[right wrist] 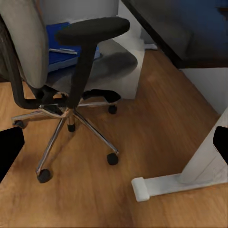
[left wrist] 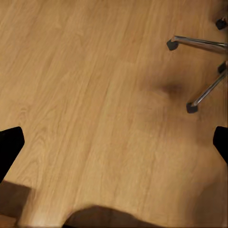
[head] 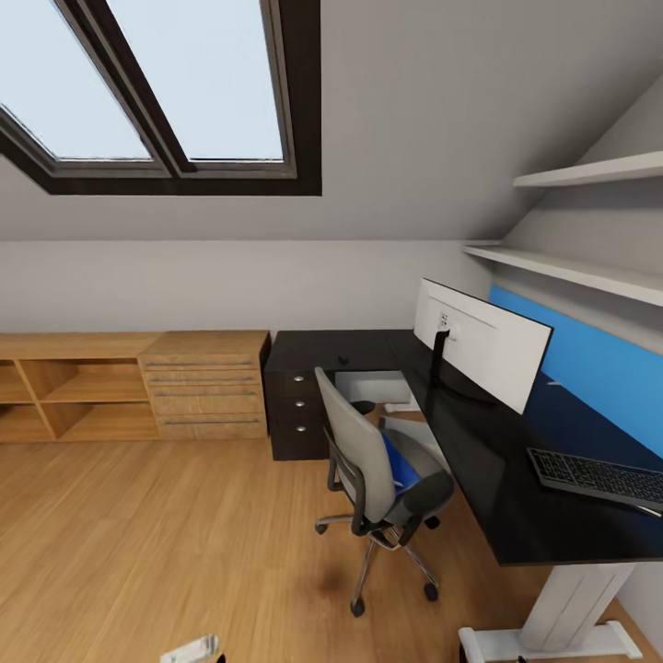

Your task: In the bedroom, organize the workspace by keeping the computer under the desk, ensuring the monitor is on the desk, placing the keyboard on the desk next to the monitor, placing the mouse on the desk next to the keyboard, moving the folder from the swivel chair onto the desk next to the mouse, stacking the notebook on top of the folder with the pen on top of the notebook, and positioning the swivel chair next to the desk.

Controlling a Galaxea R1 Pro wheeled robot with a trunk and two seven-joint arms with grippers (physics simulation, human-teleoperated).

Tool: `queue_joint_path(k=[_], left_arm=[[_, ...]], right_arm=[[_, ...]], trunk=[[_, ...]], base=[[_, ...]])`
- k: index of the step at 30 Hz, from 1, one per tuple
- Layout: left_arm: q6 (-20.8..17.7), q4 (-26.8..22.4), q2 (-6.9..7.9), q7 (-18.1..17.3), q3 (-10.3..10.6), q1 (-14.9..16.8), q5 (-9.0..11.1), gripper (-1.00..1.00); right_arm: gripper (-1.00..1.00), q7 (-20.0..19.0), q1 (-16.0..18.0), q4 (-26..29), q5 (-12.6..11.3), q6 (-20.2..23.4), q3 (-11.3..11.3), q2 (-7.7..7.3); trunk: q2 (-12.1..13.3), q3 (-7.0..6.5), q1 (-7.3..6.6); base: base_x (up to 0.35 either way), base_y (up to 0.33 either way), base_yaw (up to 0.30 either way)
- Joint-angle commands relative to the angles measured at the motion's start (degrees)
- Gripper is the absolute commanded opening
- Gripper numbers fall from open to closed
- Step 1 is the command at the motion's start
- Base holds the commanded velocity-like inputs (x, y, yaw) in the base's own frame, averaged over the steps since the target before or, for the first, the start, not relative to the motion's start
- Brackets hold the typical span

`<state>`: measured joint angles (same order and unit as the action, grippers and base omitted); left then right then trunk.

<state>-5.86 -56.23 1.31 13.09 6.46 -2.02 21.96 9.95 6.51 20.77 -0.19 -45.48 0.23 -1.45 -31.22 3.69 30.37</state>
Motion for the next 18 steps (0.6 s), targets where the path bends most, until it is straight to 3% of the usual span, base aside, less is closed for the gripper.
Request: queue_joint_path(k=[1,4,10,12,18], left_arm=[[-1.6,-1.4,-0.24,1.3,0.2,0.4,0.5,1.0],[-5.0,-4.6,-1.41,3.8,0.2,2.8,0.5,1.0],[-7.0,-6.5,-3.67,5.5,0.3,7.3,0.5,1.0],[-7.5,-6.4,-5.13,5.8,0.3,9.7,0.5,1.0],[-8.1,-5.9,-6.57,6.0,0.3,14.5,0.4,1.0]], right_arm=[[1.0,0.1,1.1,0.1,-0.2,0.8,0.0,0.32],[1.0,0.0,4.8,0.3,-0.3,6.0,0.0,1.65],[1.0,0.0,10.8,0.5,-0.3,16.5,-0.1,4.44],[1.0,0.0,14.2,0.5,-0.5,21.4,-0.1,5.72],[1.0,0.0,20.5,0.5,-1.0,29.8,-0.1,6.86]], trunk=[[-0.5,0.31,0.25],[-1.7,0.85,0.91],[-4.1,1.92,2.22],[-4.9,2.28,2.66],[-7.3,3.36,3.98]], base=[[0.0,0.0,0.0],[0.0,0.0,0.0],[0.0,0.0,0.0],[0.0,0.0,0.0],[0.0,0.0,0.0]])
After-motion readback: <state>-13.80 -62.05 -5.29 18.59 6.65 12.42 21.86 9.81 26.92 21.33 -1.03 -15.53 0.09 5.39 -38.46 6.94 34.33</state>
